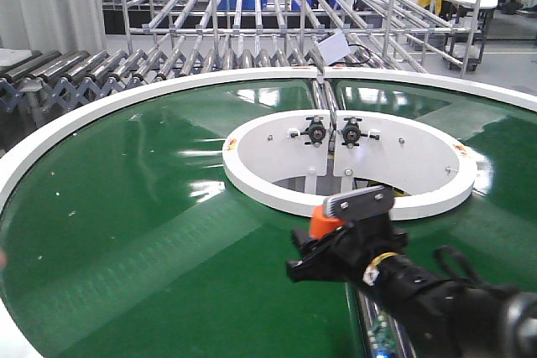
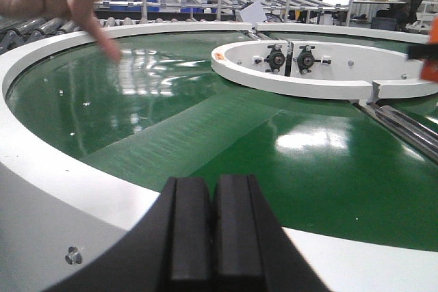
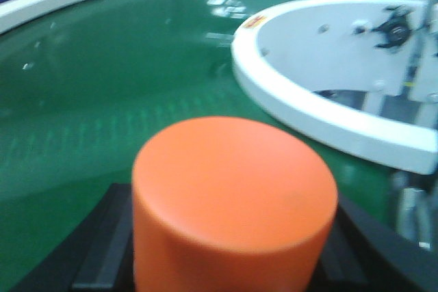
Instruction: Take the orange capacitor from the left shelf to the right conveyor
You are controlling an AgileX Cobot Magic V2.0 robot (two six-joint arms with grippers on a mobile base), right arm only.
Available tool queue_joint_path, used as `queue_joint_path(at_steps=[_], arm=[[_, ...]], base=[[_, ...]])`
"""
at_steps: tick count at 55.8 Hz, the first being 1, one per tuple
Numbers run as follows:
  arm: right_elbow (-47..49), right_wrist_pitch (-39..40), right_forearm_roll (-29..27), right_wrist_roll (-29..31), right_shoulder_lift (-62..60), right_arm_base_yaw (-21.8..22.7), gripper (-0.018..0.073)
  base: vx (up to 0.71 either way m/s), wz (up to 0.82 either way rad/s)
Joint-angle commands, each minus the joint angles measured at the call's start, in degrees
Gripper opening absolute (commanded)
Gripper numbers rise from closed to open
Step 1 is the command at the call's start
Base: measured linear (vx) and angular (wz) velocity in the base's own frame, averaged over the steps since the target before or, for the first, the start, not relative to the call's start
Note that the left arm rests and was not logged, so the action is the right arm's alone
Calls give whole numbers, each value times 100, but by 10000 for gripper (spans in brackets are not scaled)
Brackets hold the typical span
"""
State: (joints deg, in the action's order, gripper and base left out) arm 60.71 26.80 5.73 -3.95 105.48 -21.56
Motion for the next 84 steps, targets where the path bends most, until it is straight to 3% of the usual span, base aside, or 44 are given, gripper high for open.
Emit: queue_joint_path(at_steps=[1,6,38,49,69,77,84], arm=[[475,741,856,-676,250,20,-8],[680,1004,1123,-1091,710,20,-8],[1129,1001,1348,-1096,2082,20,27],[1129,963,1348,-1108,1993,20,147],[1118,403,1348,-1522,1700,20,515],[1118,52,1418,-1527,1358,20,588],[1118,153,1633,-1527,970,25,594]], base=[[0,0],[0,0],[0,0],[0,0],[0,0],[0,0],[0,0]])
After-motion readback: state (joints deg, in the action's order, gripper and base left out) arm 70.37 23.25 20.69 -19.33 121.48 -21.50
